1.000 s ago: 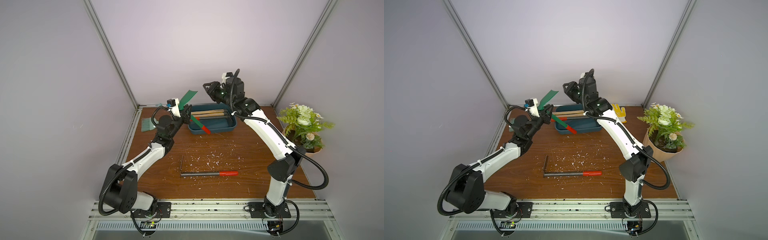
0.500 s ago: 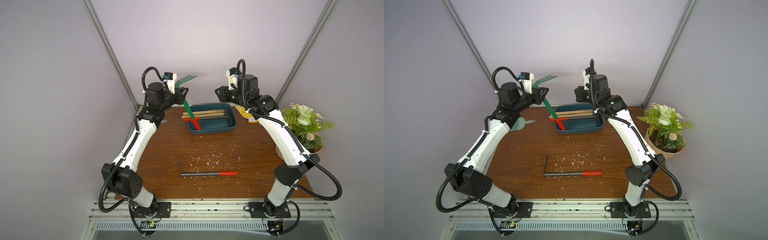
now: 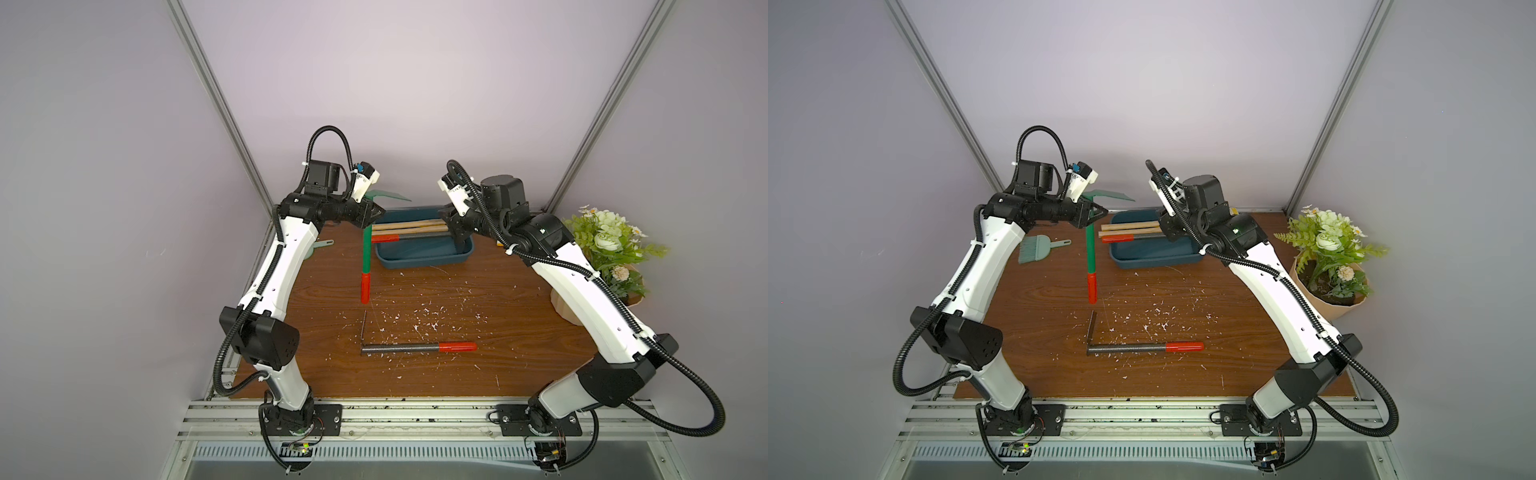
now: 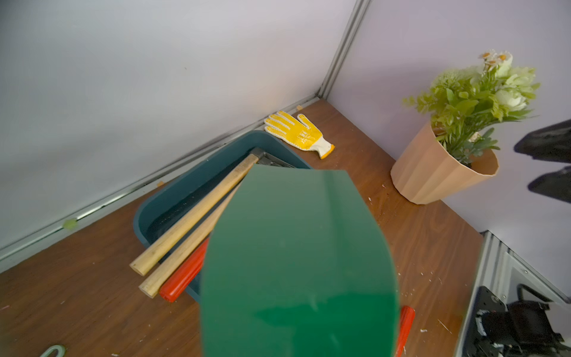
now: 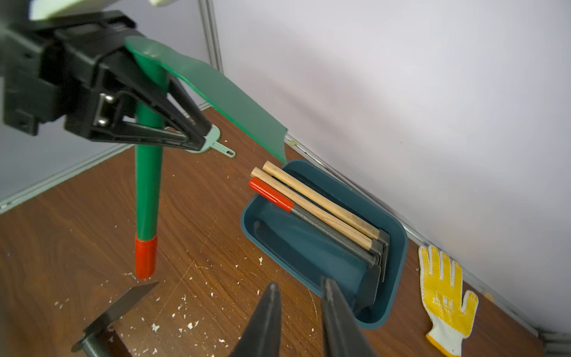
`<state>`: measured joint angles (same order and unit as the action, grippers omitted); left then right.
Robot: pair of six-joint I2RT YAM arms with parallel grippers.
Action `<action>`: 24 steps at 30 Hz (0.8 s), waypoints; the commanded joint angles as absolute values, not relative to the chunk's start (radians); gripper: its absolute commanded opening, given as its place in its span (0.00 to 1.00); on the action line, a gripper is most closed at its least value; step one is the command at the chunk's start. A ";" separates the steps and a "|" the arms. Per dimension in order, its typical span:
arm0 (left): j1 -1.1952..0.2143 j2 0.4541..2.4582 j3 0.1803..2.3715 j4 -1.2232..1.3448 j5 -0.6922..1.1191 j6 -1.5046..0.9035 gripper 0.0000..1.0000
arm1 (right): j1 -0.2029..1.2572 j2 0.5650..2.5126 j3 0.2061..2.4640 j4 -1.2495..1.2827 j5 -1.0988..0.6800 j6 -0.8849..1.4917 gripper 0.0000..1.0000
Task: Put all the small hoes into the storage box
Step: Place the hoe in the storage box.
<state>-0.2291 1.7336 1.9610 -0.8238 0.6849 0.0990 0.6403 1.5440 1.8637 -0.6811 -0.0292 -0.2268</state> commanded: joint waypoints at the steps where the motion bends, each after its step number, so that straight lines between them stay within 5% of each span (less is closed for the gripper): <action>1: -0.234 1.678 1.945 -0.828 0.805 0.149 0.00 | 0.693 1.547 1.857 -0.619 -0.033 -0.370 0.27; 24: -0.324 1.618 1.836 -0.828 0.892 0.184 0.00 | 0.787 1.714 1.962 -0.538 0.114 -0.438 0.30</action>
<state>-0.3138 1.6630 1.8145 -0.8421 0.8101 0.1627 0.7837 1.7039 1.9099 -0.5869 0.0841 -0.4145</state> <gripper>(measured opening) 0.246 0.299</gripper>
